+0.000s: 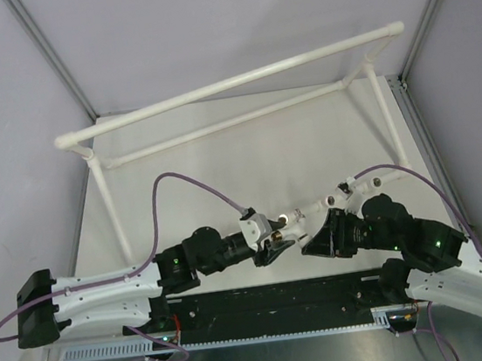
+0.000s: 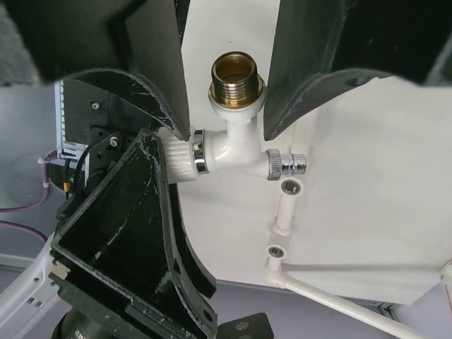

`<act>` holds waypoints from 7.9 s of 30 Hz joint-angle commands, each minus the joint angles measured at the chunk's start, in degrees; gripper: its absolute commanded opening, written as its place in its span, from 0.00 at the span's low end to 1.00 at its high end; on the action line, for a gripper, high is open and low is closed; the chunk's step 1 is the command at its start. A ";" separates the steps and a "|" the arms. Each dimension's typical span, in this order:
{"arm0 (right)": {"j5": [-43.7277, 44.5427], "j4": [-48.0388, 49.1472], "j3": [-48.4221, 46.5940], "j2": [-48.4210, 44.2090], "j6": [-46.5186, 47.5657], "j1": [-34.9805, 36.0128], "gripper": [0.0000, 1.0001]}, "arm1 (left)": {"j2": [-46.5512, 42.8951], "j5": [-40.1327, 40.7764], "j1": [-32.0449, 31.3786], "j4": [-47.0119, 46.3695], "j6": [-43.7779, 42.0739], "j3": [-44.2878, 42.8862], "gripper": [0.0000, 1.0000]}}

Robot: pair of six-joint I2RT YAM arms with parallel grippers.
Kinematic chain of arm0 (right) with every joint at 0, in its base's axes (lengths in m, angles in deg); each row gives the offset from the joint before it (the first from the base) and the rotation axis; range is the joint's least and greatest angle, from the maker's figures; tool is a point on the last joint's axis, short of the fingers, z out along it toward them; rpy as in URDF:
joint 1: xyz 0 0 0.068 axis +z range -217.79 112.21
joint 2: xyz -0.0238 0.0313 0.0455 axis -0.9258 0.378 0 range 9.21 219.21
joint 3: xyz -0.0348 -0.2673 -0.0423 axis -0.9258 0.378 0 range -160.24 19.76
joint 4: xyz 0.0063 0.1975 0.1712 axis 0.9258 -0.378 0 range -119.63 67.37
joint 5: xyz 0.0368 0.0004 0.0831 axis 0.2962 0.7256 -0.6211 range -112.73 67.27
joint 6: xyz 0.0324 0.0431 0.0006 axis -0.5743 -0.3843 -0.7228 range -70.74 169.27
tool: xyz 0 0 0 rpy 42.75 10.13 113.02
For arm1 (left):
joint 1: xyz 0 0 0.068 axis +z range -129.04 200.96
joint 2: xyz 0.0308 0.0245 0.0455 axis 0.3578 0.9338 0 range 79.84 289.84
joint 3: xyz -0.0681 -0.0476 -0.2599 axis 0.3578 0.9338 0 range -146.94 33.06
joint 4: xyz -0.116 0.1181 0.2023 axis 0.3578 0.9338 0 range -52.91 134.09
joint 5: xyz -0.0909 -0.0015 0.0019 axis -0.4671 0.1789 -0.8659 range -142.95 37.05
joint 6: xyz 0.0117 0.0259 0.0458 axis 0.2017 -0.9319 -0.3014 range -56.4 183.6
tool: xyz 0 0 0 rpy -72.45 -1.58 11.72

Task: Install the water faucets
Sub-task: Pick up the water faucet from the center of the board, then adjust the water faucet.

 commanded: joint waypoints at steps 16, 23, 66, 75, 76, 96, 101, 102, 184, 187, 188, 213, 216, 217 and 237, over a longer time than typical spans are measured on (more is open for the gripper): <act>0.61 1.03 -2.44 -2.49 -1.27 0.34 0.00 | -0.28 -0.62 -0.42 2.97 -1.81 -4.03 0.59; 0.53 1.26 -2.43 -2.27 -1.24 0.44 0.00 | 0.64 -1.45 -0.37 2.97 -1.82 -5.29 0.59; 10.54 -1.08 -2.39 -16.87 5.72 0.56 0.73 | -0.47 6.20 1.31 15.05 14.03 -10.80 0.00; 20.65 -1.11 -5.22 -19.65 16.32 0.59 0.67 | -6.57 -16.59 14.27 7.98 30.25 -5.77 0.07; 21.40 -0.94 -5.37 -19.29 18.23 0.61 0.66 | -6.72 -18.57 15.53 7.14 31.45 -5.33 0.08; 12.21 23.36 1.91 -20.78 56.52 0.69 0.69 | -12.63 -19.49 17.66 6.26 52.64 -7.34 0.02; 6.27 24.37 2.22 -19.45 59.08 0.75 0.68 | -12.36 -17.07 17.64 5.62 54.37 -7.07 0.00; 5.07 24.46 2.26 -19.01 59.43 0.78 0.67 | -11.86 -16.96 17.66 5.48 54.59 -7.30 0.00; 1.41 19.30 -1.05 -11.45 31.47 8.50 0.00 | -4.41 -21.99 13.28 7.88 28.80 -8.09 0.78; 0.88 19.73 -1.15 -11.52 31.01 8.53 0.00 | -5.12 -21.35 13.20 9.63 27.96 -8.46 0.77; 0.57 19.81 -1.14 -11.53 30.85 8.49 0.00 | -5.34 -21.34 13.20 9.98 27.89 -8.48 0.77; -3.95 21.33 -1.12 -8.91 28.92 8.52 0.00 | -4.22 -25.21 8.32 10.34 27.16 -11.65 0.67; -4.22 21.57 -1.12 -9.05 28.93 8.53 0.00 | -3.99 -24.76 8.32 10.34 27.27 -11.59 0.70; -4.26 21.56 -1.12 -9.07 28.93 8.53 0.00 | -3.89 -24.72 8.30 10.34 27.37 -11.58 0.70; -5.31 21.94 -1.11 -10.57 28.58 8.49 0.00 | -2.39 -26.55 7.90 10.34 28.63 -12.34 0.63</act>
